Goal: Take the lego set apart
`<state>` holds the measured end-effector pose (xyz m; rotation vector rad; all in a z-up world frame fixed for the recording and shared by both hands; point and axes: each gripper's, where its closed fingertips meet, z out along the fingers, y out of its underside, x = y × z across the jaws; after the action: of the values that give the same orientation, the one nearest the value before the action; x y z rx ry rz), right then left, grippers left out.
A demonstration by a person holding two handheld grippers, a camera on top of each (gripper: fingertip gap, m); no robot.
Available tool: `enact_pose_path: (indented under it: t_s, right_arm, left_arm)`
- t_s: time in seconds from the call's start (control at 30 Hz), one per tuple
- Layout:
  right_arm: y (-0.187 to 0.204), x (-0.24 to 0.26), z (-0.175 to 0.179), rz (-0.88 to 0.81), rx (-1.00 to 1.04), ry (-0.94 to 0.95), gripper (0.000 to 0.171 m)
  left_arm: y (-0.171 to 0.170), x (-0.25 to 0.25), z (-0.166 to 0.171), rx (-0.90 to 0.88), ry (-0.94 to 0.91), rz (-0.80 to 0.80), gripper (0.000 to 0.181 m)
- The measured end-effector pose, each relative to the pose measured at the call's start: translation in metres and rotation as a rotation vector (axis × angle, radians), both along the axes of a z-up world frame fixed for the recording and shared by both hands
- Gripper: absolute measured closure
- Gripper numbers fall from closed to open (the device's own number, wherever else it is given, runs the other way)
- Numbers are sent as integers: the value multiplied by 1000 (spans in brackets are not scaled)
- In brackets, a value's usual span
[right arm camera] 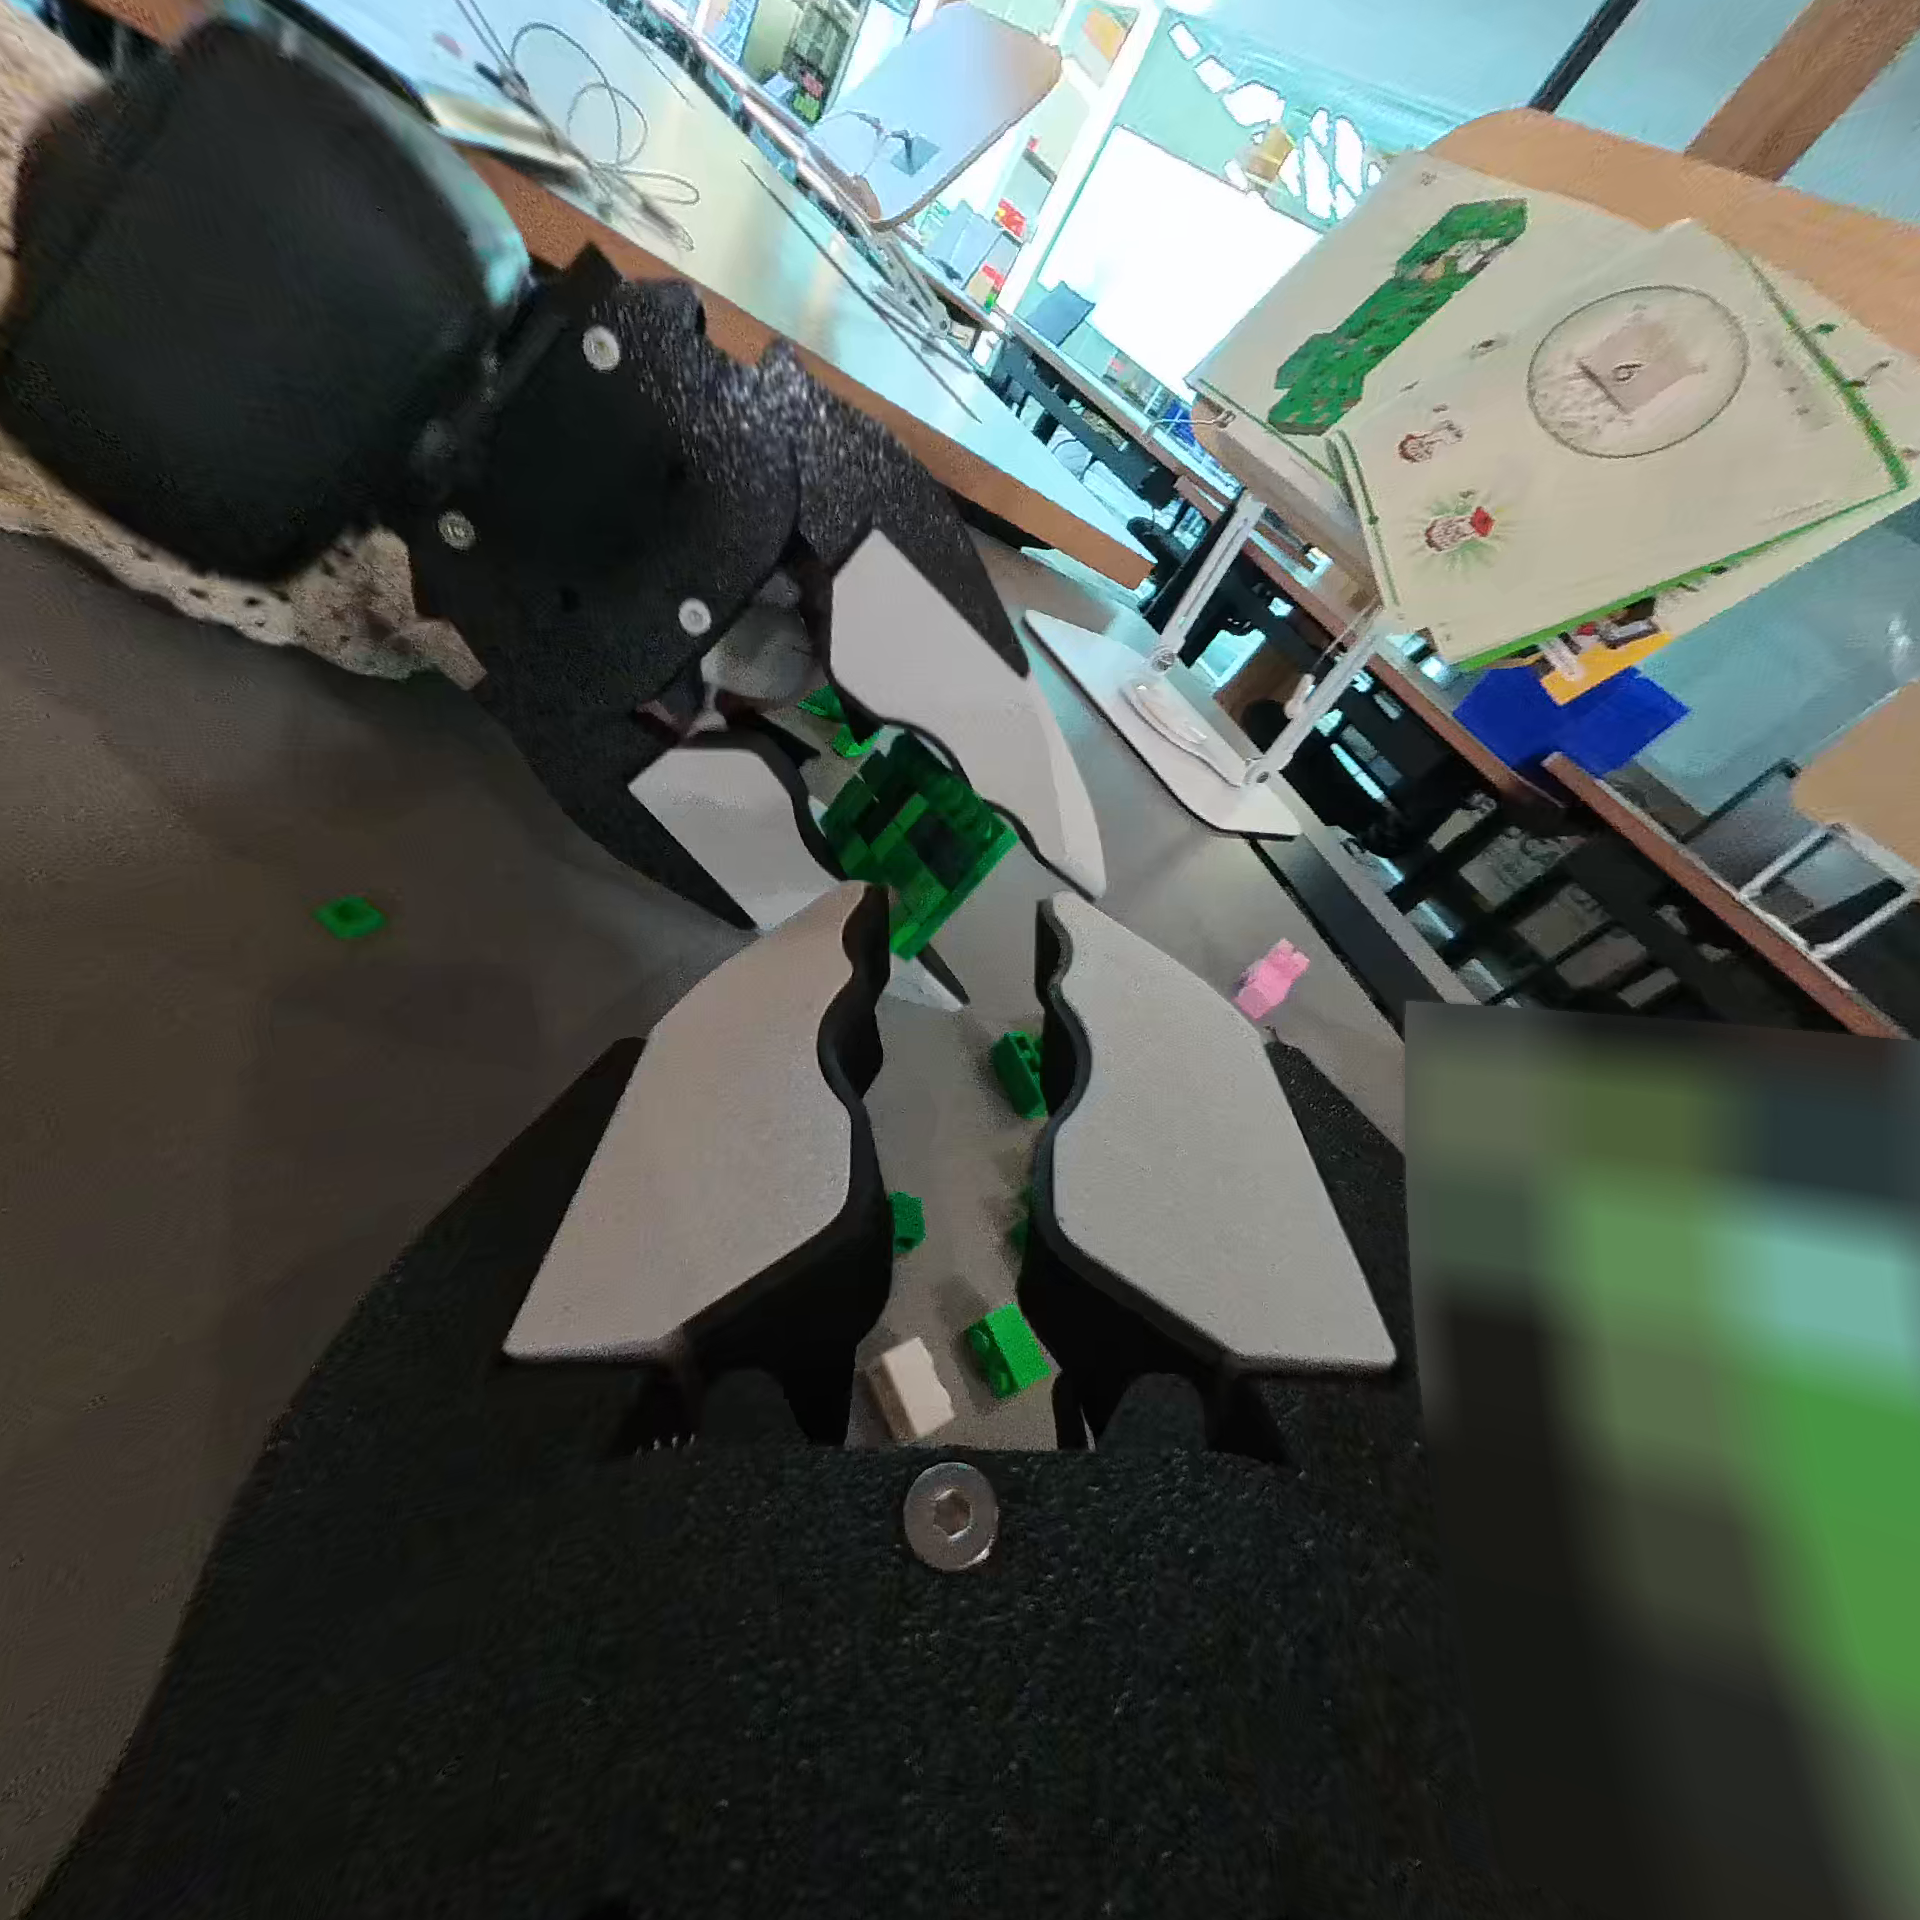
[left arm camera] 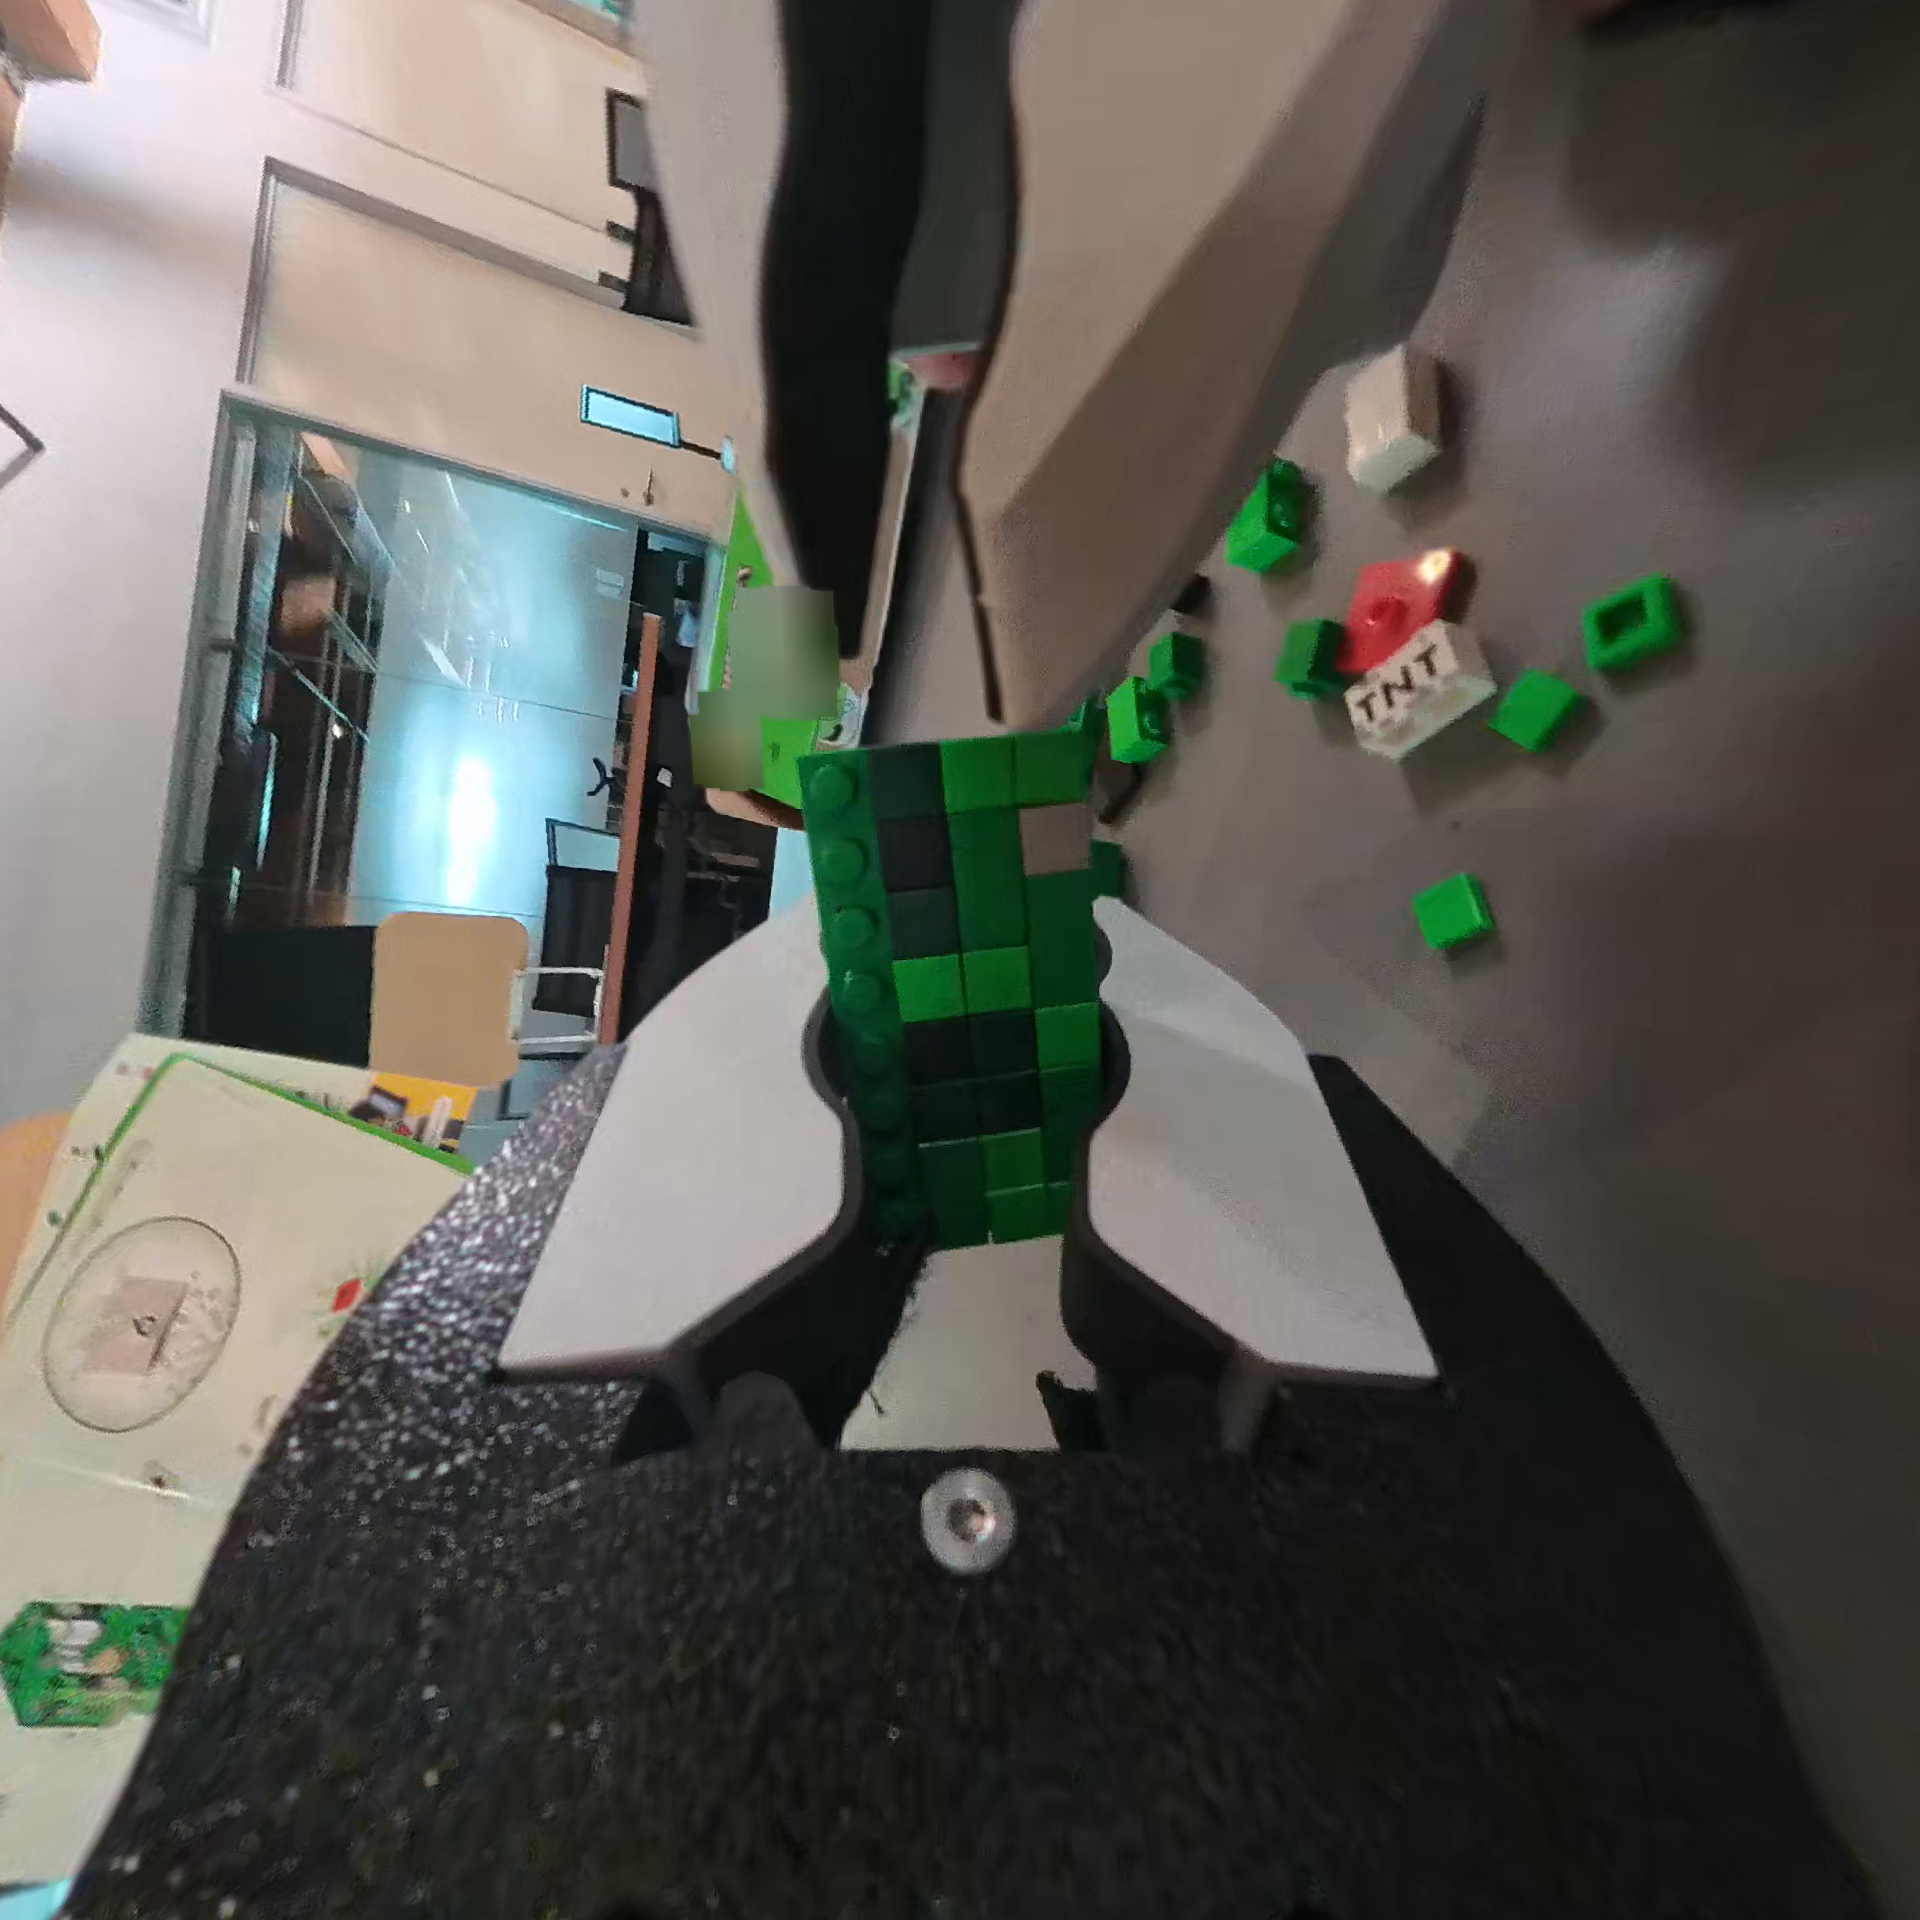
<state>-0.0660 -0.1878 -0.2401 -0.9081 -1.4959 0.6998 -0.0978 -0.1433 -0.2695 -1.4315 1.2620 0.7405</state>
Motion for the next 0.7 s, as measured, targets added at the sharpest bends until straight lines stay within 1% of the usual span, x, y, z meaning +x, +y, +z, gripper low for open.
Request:
enact_pose_path:
  t_s: [0.13,0.2,0.27,0.3,0.4,0.43,0.6,0.7]
  right_arm:
    - [-5,-5,-12,13,-30,-48,145]
    - [-2,-7,-15,-17,-21,-65,145]
    - [0,-8,-16,-38,-29,-72,145]
    - [1,-9,-17,-48,-34,-77,144]
    - [5,-10,-21,-72,-66,-110,144]
    - [5,-10,-22,-75,-80,-117,144]
    - [6,-9,-23,-70,-130,-135,149]
    - [5,-9,-24,-65,-122,-141,148]
  left_arm:
    - [2,2,-10,-12,48,0,142]
    - [4,0,-14,-21,46,18,142]
    - [5,-1,-17,-44,16,39,142]
    - [6,-1,-19,-64,-6,51,139]
    - [6,-2,-26,-129,-55,85,143]
    - [6,-2,-26,-138,-63,88,140]
    - [6,-2,-26,-141,-86,91,140]
    - [6,-3,-27,-147,-106,89,140]
